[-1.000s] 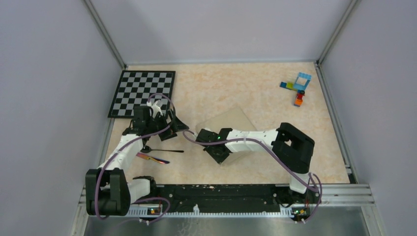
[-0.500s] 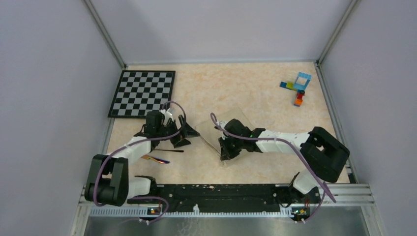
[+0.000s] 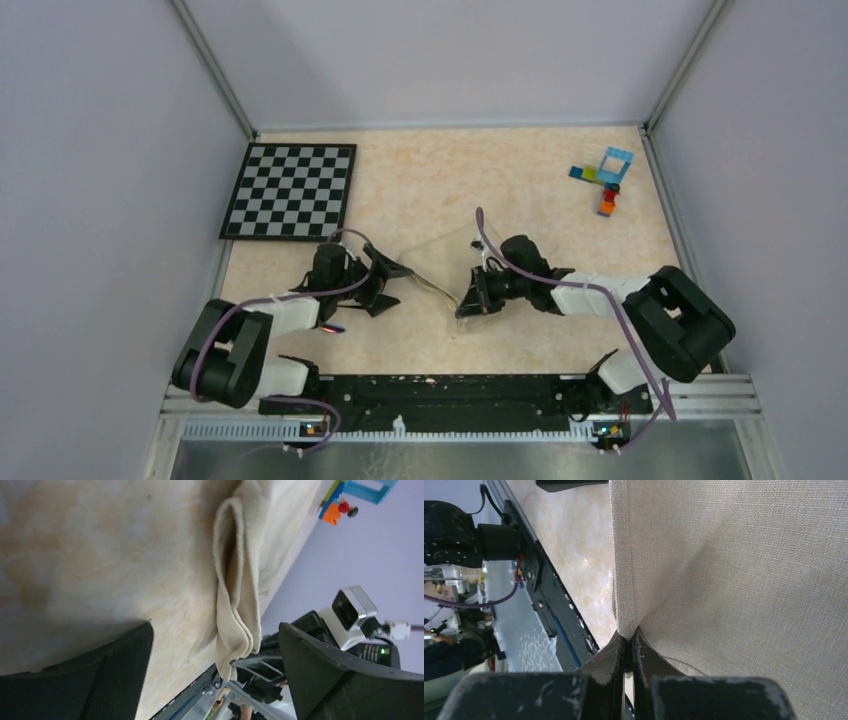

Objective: Fold the napkin into a case and place the utensils inside
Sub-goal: Pick up the lower triangle-folded napkin from the center of the board.

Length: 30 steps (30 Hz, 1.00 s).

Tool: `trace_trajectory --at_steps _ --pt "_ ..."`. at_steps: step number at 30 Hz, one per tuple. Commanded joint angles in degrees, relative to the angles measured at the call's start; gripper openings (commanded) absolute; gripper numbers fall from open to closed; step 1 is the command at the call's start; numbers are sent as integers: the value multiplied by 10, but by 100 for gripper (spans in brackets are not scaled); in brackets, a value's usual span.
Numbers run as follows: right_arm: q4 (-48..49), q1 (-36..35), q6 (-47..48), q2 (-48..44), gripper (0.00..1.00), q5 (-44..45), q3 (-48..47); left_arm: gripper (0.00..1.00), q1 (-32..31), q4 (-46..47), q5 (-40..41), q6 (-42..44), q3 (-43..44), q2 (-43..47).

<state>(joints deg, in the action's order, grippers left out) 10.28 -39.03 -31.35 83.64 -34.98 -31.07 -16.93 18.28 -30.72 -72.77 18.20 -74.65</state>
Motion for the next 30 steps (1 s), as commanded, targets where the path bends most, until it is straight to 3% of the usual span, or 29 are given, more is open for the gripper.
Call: trace_trajectory --at_steps 1,8,14,18,21,30 --pt "76 18 -14 -22 0 -52 11 98 -18 74 42 -65 16 -63" --pt "89 37 -9 -35 0 -69 28 77 -40 100 137 -51 42 -122" --pt "93 38 -4 -34 0 -74 29 59 -46 60 191 -36 76 -151" --pt "101 38 -3 -26 0 -80 32 54 -47 75 185 -34 97 -184" --pt "104 38 -3 -21 0 -82 33 45 -48 68 176 -21 116 -203" --pt "120 28 -27 31 0 -132 40 15 -48 -198 295 122 211 -126"
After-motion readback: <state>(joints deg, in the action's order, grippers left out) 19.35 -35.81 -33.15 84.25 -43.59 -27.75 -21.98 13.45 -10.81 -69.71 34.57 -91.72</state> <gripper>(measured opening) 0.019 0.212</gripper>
